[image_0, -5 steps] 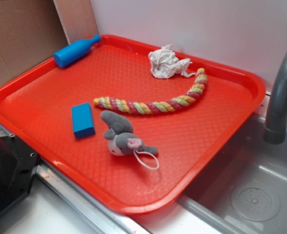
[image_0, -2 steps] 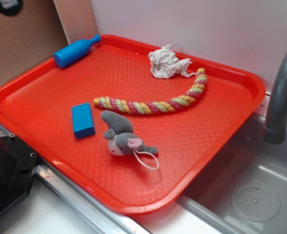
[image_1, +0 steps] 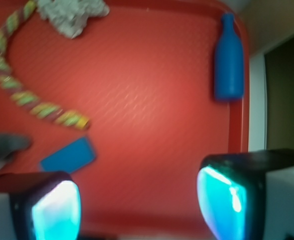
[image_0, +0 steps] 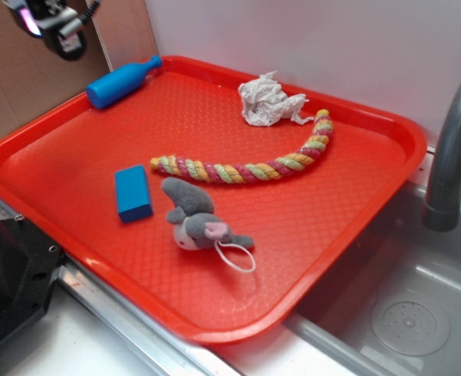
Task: Grab the blue bottle.
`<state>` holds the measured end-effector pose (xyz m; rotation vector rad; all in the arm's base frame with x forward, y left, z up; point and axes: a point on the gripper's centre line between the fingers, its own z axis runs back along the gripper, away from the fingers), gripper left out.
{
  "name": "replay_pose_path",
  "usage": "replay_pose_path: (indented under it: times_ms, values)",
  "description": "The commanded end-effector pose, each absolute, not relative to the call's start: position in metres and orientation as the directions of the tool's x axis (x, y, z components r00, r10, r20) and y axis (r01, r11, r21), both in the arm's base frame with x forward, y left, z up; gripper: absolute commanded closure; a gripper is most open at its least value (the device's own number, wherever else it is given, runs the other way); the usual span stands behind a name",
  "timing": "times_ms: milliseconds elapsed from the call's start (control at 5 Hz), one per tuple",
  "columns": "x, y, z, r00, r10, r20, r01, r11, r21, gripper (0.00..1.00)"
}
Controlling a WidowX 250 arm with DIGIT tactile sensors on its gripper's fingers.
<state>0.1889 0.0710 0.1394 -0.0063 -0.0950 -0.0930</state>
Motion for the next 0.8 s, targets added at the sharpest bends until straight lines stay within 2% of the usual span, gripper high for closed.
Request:
replay_pose_path:
  times_ms: [0,200,400,600]
  values:
    - [0.193,0.073,0.145,0.989,-0.091,0.12,0.091,0.996,0.005,0.0]
    - [0.193,0.073,0.145,0.989,-0.091,0.12,0.091,0.996,0.005,0.0]
    - [0.213,0.109,0.121,0.994,0.049,0.096,-0.045,0.998,-0.04,0.0]
    - [0.232,0.13,0.106,0.979,0.176,0.106,-0.173,0.984,-0.029,0.0]
